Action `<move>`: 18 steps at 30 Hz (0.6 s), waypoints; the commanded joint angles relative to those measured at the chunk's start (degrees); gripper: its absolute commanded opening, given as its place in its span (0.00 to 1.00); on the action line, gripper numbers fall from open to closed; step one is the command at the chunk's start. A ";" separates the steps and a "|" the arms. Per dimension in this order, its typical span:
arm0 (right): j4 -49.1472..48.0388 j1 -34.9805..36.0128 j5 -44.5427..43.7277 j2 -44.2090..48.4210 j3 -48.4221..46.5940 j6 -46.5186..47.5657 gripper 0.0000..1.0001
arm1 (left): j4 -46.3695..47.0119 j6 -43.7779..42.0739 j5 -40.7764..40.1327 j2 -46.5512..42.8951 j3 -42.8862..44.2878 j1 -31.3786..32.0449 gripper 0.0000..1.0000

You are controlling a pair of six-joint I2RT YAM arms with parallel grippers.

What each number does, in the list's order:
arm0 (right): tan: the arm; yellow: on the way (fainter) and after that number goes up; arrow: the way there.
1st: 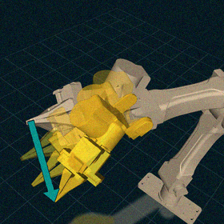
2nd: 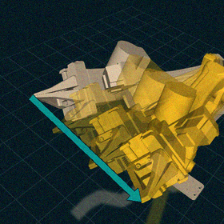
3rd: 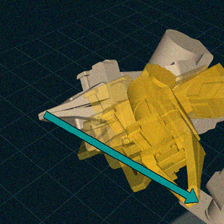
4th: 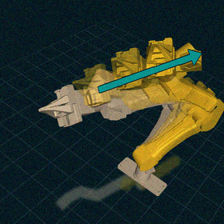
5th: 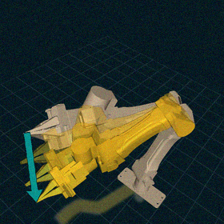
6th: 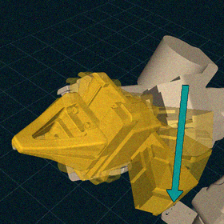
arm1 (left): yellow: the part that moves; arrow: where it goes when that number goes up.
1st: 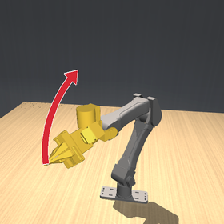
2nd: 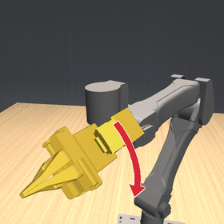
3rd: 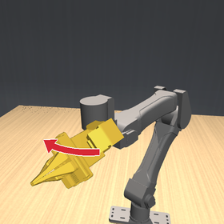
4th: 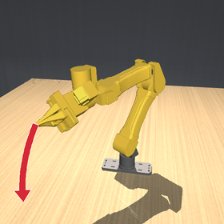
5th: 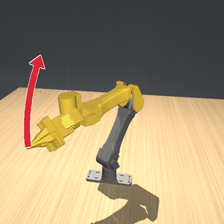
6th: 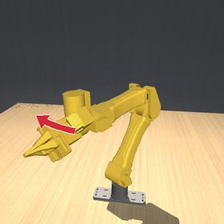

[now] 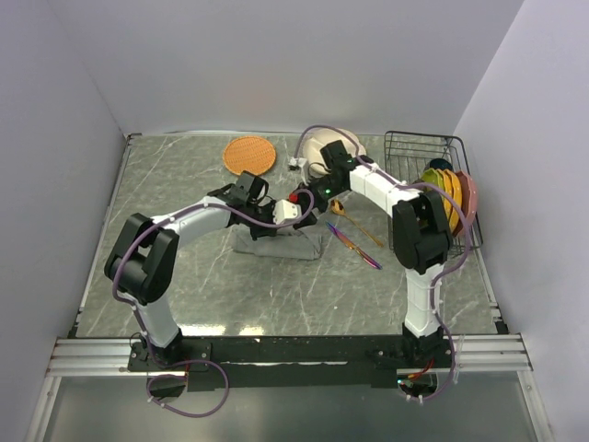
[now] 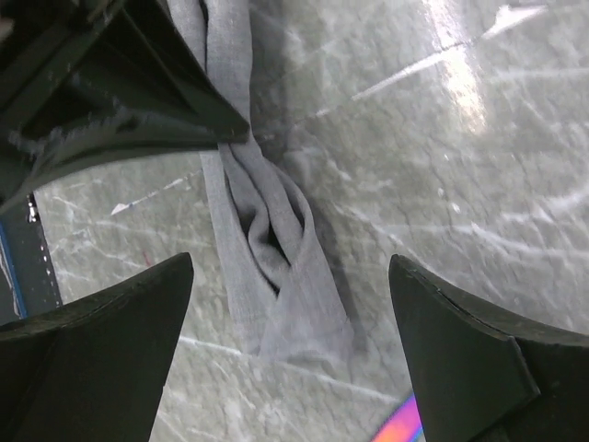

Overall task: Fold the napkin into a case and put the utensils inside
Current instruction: Pick up the smaller rectangle-folded napkin from the center of the board.

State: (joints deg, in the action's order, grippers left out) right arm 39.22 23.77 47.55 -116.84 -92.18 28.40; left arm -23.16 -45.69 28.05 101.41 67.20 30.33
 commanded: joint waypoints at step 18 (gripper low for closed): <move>0.68 0.14 6.07 -3.83 -3.26 0.96 0.93 | 6.37 -4.58 3.32 -6.04 -3.30 0.70 0.01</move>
State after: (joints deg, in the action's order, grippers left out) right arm 39.40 23.77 53.04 -118.72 -91.53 28.49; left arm -19.51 -47.57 28.40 98.28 63.86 30.85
